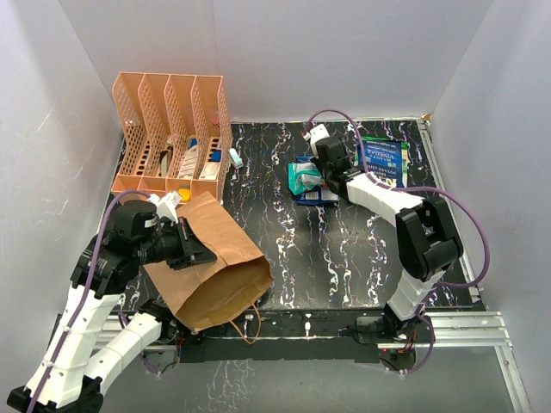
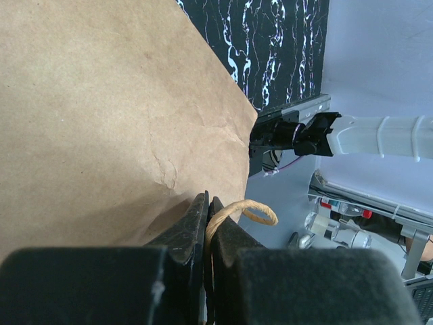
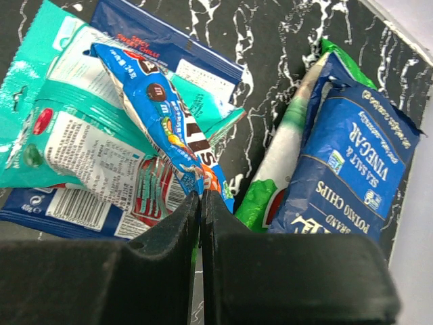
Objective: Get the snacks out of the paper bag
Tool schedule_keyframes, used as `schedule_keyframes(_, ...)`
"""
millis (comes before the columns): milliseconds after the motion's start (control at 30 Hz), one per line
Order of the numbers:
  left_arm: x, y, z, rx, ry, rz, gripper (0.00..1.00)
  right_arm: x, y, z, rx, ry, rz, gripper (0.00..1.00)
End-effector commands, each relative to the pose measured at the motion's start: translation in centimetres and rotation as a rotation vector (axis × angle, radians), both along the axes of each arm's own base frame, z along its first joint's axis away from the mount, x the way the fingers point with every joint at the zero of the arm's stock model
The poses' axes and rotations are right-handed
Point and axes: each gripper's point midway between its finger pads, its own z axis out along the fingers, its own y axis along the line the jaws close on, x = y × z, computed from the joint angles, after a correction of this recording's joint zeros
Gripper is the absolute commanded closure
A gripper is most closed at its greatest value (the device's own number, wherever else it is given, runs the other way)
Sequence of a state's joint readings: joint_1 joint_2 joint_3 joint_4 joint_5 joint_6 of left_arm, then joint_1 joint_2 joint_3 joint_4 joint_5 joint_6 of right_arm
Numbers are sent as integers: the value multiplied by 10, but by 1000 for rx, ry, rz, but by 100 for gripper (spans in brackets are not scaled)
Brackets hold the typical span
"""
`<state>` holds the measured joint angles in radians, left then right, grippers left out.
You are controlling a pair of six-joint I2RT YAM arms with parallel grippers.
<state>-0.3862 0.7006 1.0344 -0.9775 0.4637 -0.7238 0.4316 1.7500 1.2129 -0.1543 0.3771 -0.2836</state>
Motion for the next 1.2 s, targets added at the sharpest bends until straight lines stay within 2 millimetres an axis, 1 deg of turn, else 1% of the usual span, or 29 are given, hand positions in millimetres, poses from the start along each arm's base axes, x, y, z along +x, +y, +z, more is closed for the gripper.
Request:
schedule_keyframes(0, -6, -3, 9, -24, -14, -40, 100, -4, 20, 6, 112, 16, 49, 93)
schedule_keyframes(33, -7, -4, 9, -26, -12, -43, 100, -15, 24, 2, 152, 60, 57, 88)
schedule_keyframes(67, -7, -4, 9, -27, -12, -45, 100, -25, 29, 0, 202, 90, 60, 76)
schedule_keyframes(100, -7, -4, 9, -29, -12, -47, 100, -36, 35, 1, 256, 111, 68, 68)
schedule_keyframes(167, -6, -5, 10, -34, -15, -48, 100, -59, 46, 12, 350, 113, 100, 50)
schedule_keyframes(200, -6, -5, 10, -36, -15, -47, 100, -69, 49, 22, 389, 89, 115, 43)
schedule_keyframes(233, -6, -6, 10, -41, -16, -49, 100, -78, 50, 30, 421, 61, 129, 37)
schedule_keyframes(267, -6, -7, 10, -49, -13, -52, 100, -89, 49, 34, 445, 45, 142, 32)
schedule_keyframes(300, -6, -8, 11, -57, -14, -54, 100, -95, 45, 42, 458, 18, 142, 29)
schedule_keyframes(367, -5, -11, 11, -71, -11, -59, 100, -109, 36, 55, 467, -20, 145, 28)
schedule_keyframes(400, -5, -12, 11, -80, -8, -59, 100, -115, 35, 51, 470, -3, 150, 28)
schedule_keyframes(433, -4, -14, 11, -92, -7, -60, 100, -125, 38, 55, 492, 6, 180, 28)
schedule_keyframes(467, -3, -16, 13, -107, -8, -64, 100, -138, 45, 53, 522, 38, 230, 28)
schedule_keyframes(567, 1, -21, 19, -144, -24, -64, 100, -187, 81, 52, 679, 160, 474, 28)
schedule_keyframes(600, 3, -22, 21, -152, -31, -63, 100, -205, 94, 56, 735, 187, 541, 29)
schedule_keyframes(667, 5, -24, 26, -163, -39, -63, 100, -235, 116, 72, 809, 162, 652, 30)
schedule_keyframes(767, 4, -26, 33, -181, -48, -70, 100, -285, 148, 93, 844, 89, 841, 30)
schedule_keyframes(800, 3, -25, 35, -185, -54, -71, 100, -301, 156, 96, 847, 84, 892, 30)
schedule_keyframes(967, -8, -24, 39, -212, -61, -71, 100, -363, 188, 112, 864, 90, 1075, 33)
schedule_keyframes(1067, -15, -22, 41, -225, -63, -81, 100, -402, 208, 110, 803, 81, 1202, 33)
schedule_keyframes(1100, -17, -22, 41, -223, -63, -82, 100, -415, 215, 105, 762, 70, 1255, 33)
schedule_keyframes(1167, -21, -19, 42, -216, -69, -82, 100, -432, 230, 90, 671, 50, 1317, 33)
